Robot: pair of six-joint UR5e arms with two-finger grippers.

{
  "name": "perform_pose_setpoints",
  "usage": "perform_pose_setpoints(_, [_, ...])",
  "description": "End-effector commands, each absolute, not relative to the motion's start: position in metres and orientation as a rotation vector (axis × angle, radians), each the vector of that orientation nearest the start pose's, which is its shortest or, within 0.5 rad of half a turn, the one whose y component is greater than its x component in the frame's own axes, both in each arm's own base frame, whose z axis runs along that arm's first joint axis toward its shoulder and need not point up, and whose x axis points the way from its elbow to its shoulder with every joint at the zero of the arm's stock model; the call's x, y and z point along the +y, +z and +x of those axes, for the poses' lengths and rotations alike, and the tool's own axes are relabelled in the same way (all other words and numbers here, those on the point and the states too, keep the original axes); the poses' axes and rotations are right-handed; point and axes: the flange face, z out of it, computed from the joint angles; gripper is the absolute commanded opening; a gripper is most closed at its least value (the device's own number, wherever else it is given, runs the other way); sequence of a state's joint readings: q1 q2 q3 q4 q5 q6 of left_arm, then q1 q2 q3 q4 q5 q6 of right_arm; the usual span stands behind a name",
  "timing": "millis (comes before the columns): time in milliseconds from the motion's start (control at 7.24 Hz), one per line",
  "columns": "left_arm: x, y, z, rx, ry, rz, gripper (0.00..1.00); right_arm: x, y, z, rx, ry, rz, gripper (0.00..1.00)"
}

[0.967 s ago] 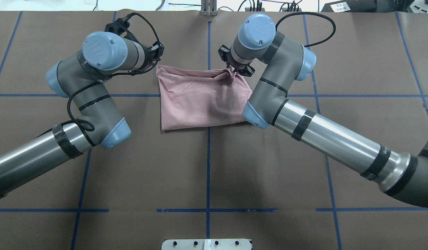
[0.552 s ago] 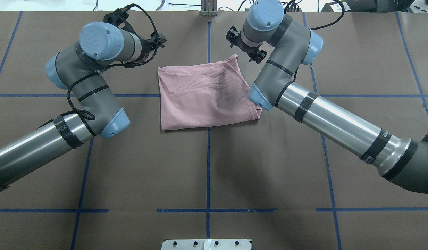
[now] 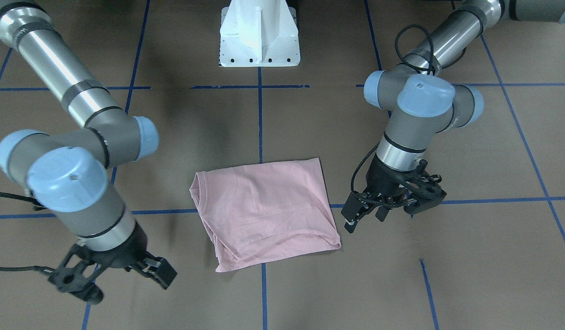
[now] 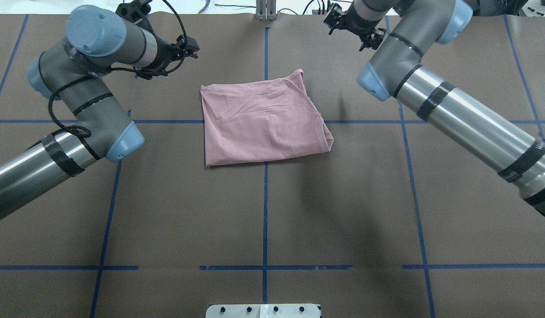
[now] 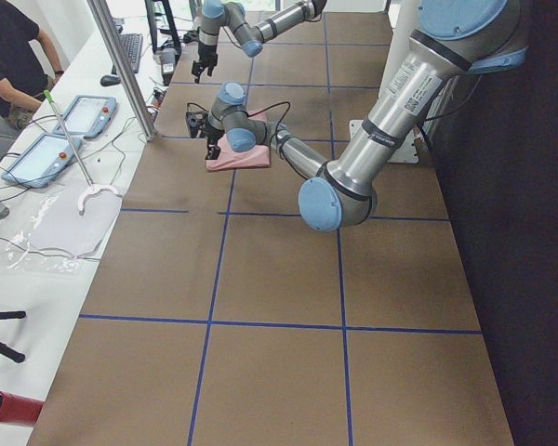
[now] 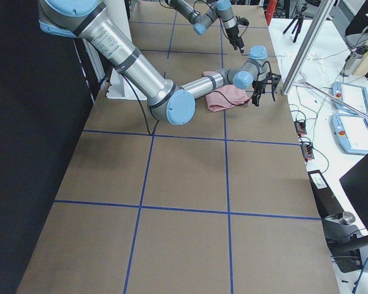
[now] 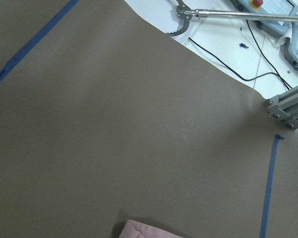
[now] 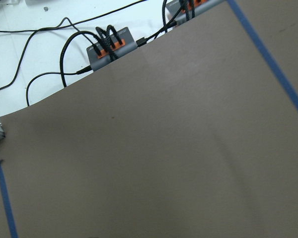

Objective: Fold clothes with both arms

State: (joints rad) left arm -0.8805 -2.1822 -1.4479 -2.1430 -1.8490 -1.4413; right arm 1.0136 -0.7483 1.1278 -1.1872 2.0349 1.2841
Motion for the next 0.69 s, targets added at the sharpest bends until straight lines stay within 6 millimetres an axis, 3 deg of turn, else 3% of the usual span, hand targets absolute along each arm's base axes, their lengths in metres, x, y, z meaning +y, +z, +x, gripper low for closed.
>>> perform_pose_setpoints(0, [-0.622, 0.328, 0.242, 1.013, -0.362, 0.377, 1.00, -0.730, 0.371, -0.175, -0.792, 0.274, 0.147, 1.00])
perform_pose_setpoints(138, [-0.617, 0.360, 0.176, 0.918, -0.278, 0.455, 1.00, -0.721, 0.393, -0.103, -0.709, 0.127, 0.168, 1.00])
perform_pose_setpoints(276, [-0.619, 0.384, 0.124, 0.807, -0.196, 0.497, 1.00, -0.712, 0.414, -0.035, -0.638, 0.003, 0.152, 1.00])
perform_pose_setpoints(414, [-0.622, 0.411, 0.062, 0.687, -0.102, 0.526, 1.00, -0.697, 0.450, 0.033, -0.598, -0.120, 0.126, 1.00])
perform_pose_setpoints(552, [-0.623, 0.432, 0.013, 0.585, 0.003, 0.521, 1.00, -0.673, 0.493, 0.090, -0.593, -0.202, 0.099, 1.00])
